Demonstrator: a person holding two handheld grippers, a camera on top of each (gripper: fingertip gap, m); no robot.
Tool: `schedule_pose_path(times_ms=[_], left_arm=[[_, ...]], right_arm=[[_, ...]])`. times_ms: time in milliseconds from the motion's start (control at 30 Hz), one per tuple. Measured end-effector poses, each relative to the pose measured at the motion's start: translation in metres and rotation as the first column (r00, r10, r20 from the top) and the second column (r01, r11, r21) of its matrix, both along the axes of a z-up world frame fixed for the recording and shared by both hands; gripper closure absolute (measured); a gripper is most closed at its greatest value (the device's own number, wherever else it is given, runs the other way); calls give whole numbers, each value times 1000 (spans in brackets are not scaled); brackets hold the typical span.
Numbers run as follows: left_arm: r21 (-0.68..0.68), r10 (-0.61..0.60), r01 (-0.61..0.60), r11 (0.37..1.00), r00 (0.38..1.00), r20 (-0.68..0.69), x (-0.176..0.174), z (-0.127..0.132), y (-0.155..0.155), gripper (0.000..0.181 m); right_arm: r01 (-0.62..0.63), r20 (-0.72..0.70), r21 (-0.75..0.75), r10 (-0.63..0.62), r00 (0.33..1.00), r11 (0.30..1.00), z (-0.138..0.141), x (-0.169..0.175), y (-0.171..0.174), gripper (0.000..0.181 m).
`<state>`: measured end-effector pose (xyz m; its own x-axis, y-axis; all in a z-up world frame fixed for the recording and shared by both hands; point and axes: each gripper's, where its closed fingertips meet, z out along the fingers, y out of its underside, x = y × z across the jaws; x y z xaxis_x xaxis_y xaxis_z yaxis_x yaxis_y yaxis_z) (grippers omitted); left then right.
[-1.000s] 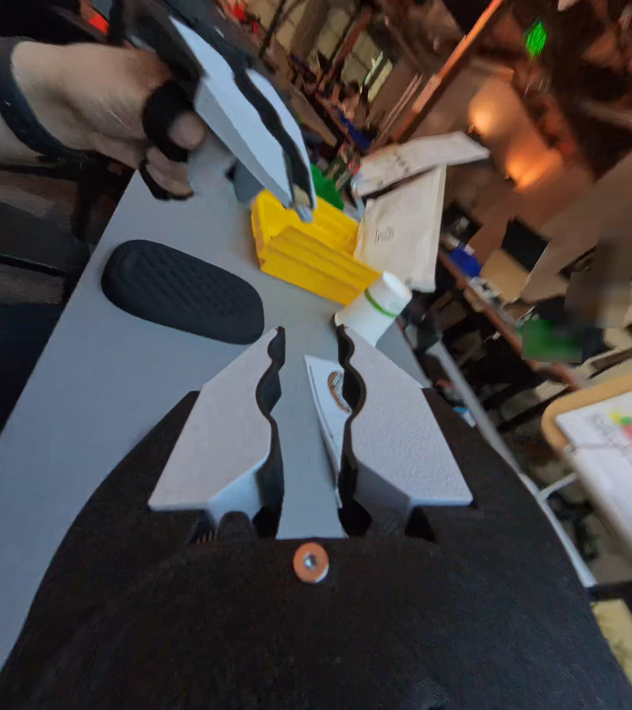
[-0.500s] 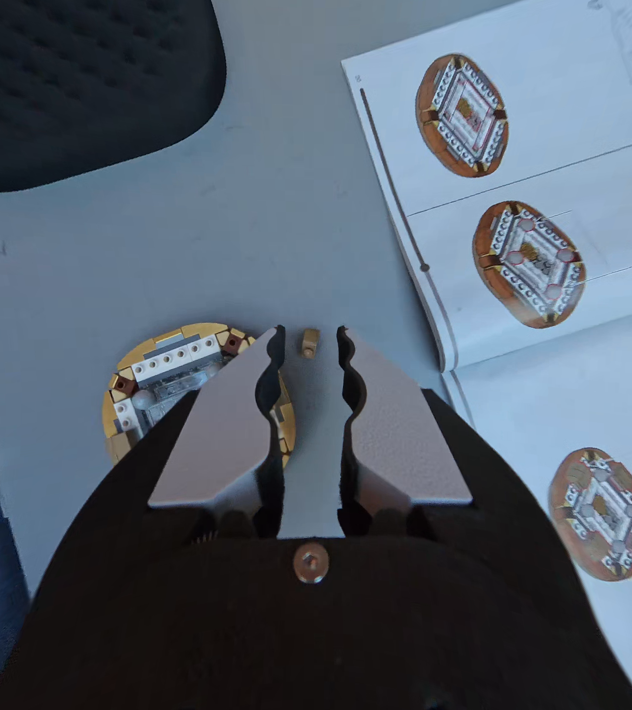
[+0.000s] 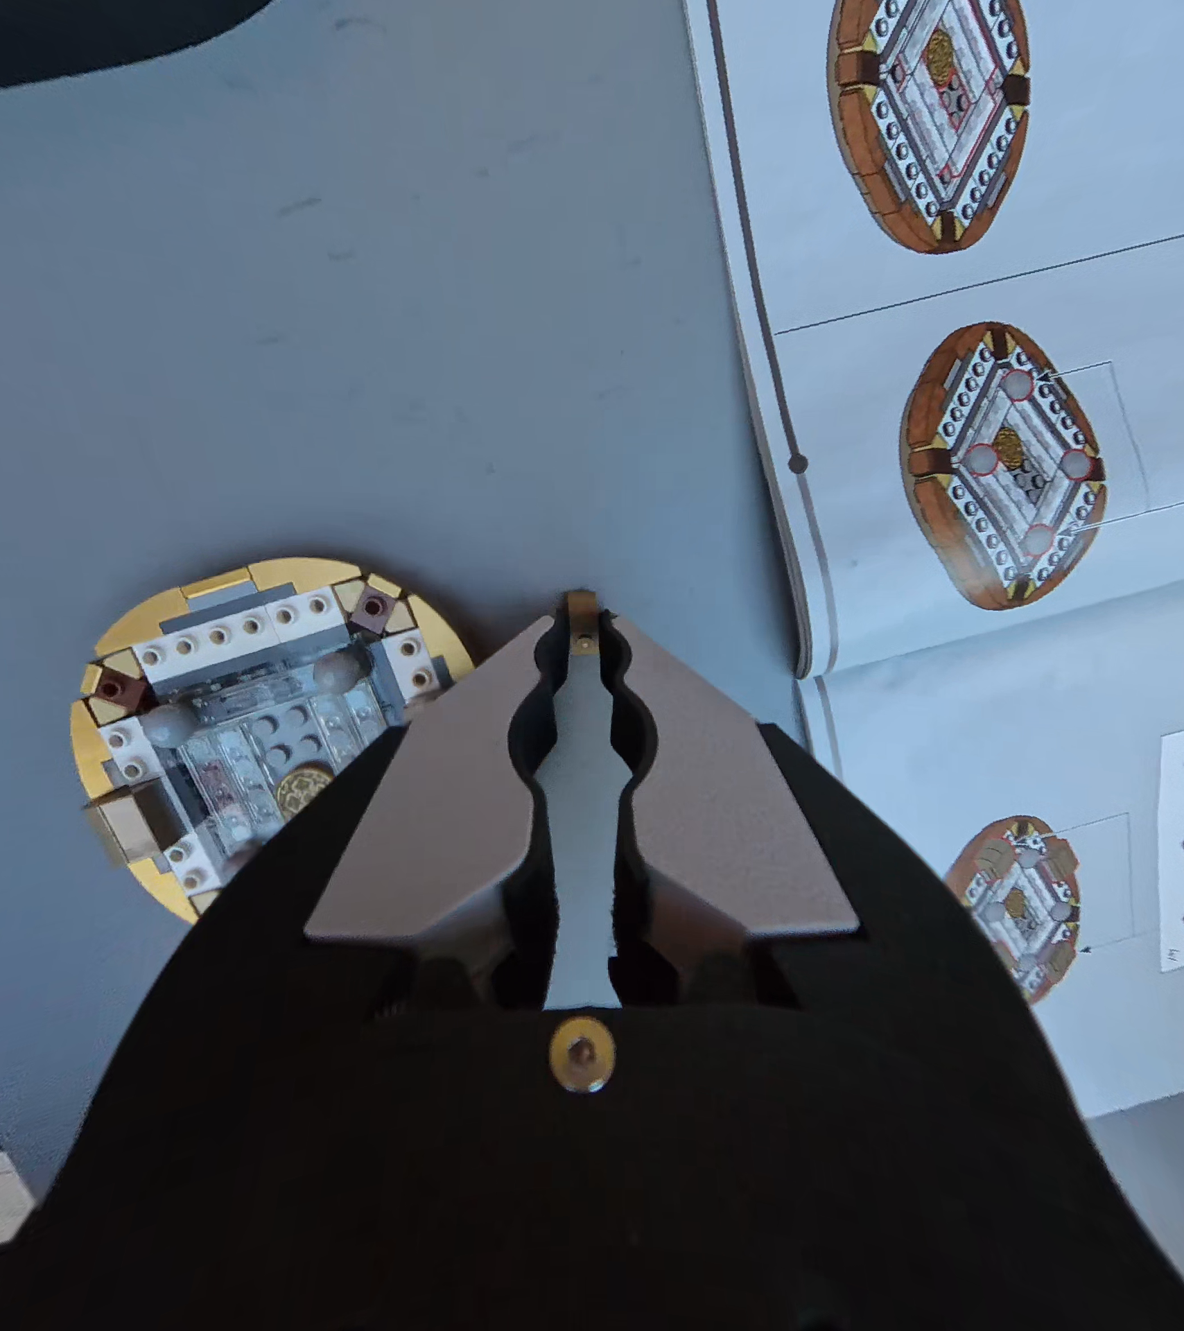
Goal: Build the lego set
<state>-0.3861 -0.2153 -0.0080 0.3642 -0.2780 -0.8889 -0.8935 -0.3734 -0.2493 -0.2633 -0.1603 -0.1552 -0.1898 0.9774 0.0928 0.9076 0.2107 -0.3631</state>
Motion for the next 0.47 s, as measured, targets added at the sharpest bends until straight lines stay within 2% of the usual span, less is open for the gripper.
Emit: schedule_pose_path(times_ms=[33,167,267,300,367,467], left_arm=[[-2,1,-1,1000,1000,-26,-1,1,0,167],[-16,6,-8,1000,990,-142,-5,3,-2,167],[-20,11,-15,1000,986,-164,-7,3,-5,167],[-27,11,-14,1000,991,-136,-6,0,-7,167],[-53,3,-3,999,1000,-3,3,-7,-12,167],[-98,-54,86,991,953,297,33,-14,-27,167]], right_arm=[[-20,3,15,20,1000,1000,1,3,1,174],[-113,-50,44,116,992,993,14,15,7,175],[-167,-115,43,171,978,985,31,33,11,175],[-189,-121,44,193,974,981,36,42,11,174],[-331,-136,49,335,932,942,43,63,0,174],[-549,-139,155,568,811,822,46,97,-17,174]])
